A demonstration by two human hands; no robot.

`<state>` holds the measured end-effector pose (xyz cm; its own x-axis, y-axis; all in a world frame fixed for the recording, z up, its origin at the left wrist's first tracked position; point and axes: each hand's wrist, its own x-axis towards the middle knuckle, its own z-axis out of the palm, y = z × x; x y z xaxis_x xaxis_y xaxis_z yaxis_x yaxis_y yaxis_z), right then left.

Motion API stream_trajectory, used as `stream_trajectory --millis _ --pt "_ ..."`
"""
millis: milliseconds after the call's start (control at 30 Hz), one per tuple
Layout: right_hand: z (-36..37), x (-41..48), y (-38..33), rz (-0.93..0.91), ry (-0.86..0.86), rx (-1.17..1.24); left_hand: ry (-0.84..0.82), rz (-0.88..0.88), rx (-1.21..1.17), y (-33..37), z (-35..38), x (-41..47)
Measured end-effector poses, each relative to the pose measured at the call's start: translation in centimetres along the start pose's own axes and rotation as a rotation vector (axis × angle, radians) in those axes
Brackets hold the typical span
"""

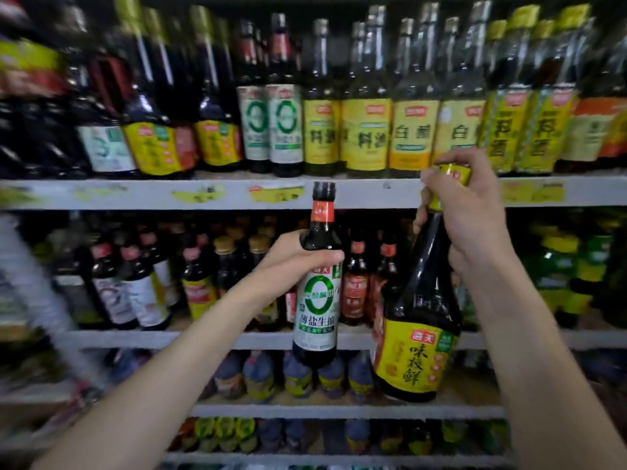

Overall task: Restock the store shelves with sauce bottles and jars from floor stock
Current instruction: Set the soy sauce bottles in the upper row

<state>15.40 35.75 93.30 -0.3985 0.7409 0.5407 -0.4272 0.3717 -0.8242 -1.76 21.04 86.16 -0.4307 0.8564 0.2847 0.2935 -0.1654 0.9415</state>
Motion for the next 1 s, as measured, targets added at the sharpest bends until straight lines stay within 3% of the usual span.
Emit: stream_trajectory --millis 367,733,1000 --pt "15.6 -3.0 4.9 0.017 -0.152 -0.036 0.204 -0.105 -0.017 -6.8 -16.3 -6.6" --pt "31.9 -7.1 9.2 0.069 -0.087 -0.049 0.087 -0.253 -0.071 -10.7 -31.6 -10.4" --pt "36.7 -6.4 4.6 -0.007 -0.064 -0.037 -0.019 -0.03 -0.047 -4.6 -35.0 -10.8"
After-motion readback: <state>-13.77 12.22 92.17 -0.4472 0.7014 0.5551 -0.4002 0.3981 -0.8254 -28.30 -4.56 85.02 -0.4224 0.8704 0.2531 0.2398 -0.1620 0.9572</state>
